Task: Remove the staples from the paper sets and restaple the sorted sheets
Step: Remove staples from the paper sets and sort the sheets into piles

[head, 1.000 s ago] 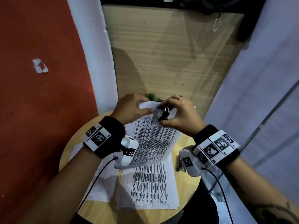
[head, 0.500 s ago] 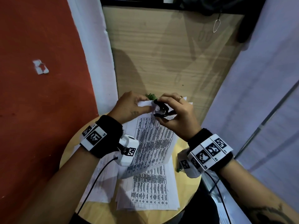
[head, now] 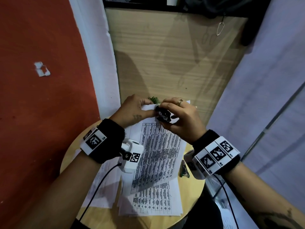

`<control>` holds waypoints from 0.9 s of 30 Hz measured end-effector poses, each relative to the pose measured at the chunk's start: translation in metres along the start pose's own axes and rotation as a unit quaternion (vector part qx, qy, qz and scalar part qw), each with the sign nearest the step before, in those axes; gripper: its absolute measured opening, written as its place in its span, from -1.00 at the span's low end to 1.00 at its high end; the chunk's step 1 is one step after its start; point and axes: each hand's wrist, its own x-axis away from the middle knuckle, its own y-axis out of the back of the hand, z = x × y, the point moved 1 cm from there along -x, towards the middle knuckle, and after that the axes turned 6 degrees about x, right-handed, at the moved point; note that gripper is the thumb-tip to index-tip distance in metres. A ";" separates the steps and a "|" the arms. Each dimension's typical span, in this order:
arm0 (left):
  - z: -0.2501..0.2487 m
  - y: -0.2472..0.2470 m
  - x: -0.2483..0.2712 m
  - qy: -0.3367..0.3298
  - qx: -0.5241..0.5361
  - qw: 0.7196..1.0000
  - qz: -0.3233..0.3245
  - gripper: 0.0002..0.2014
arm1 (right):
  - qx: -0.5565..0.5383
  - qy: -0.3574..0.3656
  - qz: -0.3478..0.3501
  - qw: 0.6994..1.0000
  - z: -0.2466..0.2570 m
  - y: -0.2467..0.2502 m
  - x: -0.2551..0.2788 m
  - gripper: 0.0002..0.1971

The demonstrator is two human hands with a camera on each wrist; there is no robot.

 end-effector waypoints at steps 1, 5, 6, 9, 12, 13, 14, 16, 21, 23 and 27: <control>-0.001 0.000 0.001 0.001 -0.001 1.000 0.003 -0.50 | 0.004 0.003 -0.002 1.000 0.000 0.000 0.000 -0.65; -0.006 -0.001 0.000 0.003 0.009 1.000 0.002 -0.63 | 0.013 0.009 -0.009 1.000 -0.001 0.000 -0.002 -0.66; -0.007 -0.002 0.000 0.005 0.011 1.000 0.003 -0.64 | 0.013 0.011 -0.010 1.000 -0.001 0.000 -0.002 -0.66; -0.005 -0.003 0.001 0.020 0.026 0.999 0.006 -0.63 | 0.017 0.023 -0.010 1.000 -0.001 0.001 -0.003 -0.67; -0.003 -0.004 0.001 0.034 0.036 0.999 0.010 -0.71 | 0.030 0.044 -0.010 0.999 0.000 0.001 -0.004 -0.67; -0.003 -0.004 0.001 0.037 0.041 0.998 0.012 -0.76 | 0.032 0.050 -0.009 0.998 0.000 0.001 -0.004 -0.68; -0.003 -0.004 0.001 0.039 0.048 0.998 0.014 -0.80 | 0.035 0.056 -0.009 0.998 0.000 0.001 -0.005 -0.69; -0.002 -0.003 0.001 0.041 0.058 0.997 0.017 -0.82 | 0.049 0.068 -0.004 0.996 -0.001 0.000 -0.006 -0.72; 0.001 -0.002 0.000 0.039 0.078 0.996 0.021 -0.80 | 0.099 0.101 0.037 0.989 -0.004 -0.005 -0.013 -0.69; 0.001 -0.002 0.000 0.037 0.086 0.995 0.023 -0.80 | 0.114 0.126 0.046 0.984 -0.003 -0.003 -0.017 -0.70; -0.002 0.000 -0.002 0.051 0.120 0.991 0.029 -0.78 | 0.127 0.145 0.045 0.980 -0.002 0.003 -0.022 -0.69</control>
